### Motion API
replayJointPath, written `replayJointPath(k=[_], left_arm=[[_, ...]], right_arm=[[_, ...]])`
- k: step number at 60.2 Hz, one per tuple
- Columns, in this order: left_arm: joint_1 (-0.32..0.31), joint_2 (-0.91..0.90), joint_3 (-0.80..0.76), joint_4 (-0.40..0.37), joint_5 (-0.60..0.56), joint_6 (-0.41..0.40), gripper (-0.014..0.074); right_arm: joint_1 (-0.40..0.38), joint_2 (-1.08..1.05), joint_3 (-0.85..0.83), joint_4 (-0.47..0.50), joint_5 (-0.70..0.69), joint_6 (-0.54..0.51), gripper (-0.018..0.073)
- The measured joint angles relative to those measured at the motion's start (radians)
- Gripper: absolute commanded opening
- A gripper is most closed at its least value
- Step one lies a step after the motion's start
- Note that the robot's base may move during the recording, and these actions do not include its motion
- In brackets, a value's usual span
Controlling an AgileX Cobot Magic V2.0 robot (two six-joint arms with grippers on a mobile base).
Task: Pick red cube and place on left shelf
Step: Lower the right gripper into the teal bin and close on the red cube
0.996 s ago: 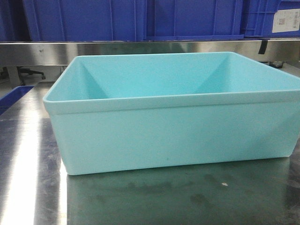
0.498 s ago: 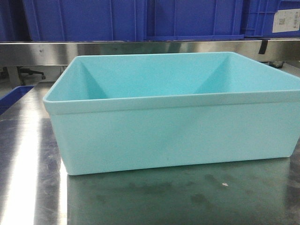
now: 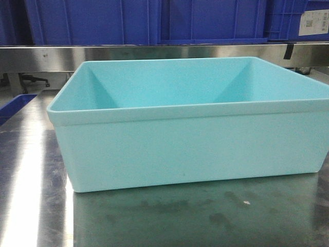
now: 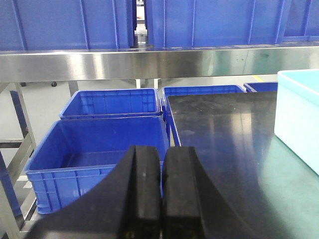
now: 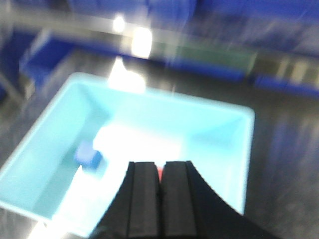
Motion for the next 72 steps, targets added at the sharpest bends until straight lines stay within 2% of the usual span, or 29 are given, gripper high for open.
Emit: replayJointPath(k=[7,21,26,52,72], left_arm=[[0.000,0.000,0.000,0.000,0.000,0.000,0.0102],[0.000,0.000,0.000,0.000,0.000,0.000,0.0102],[0.000,0.000,0.000,0.000,0.000,0.000,0.0102],[0.000,0.000,0.000,0.000,0.000,0.000,0.0102],[0.000,0.000,0.000,0.000,0.000,0.000,0.0102]], right_arm=[[0.015,0.136,-0.019,0.030,0.037,0.000,0.0152],[0.015,0.321,-0.022,0.054,0.044,0.004,0.0527],[0.015,0.367,-0.022,0.054,0.044,0.010,0.0631],[0.015,0.552,-0.025,0.054,0.020,0.026,0.0626],[0.015,0.673,-0.025,0.044,-0.074,0.026,0.0626]])
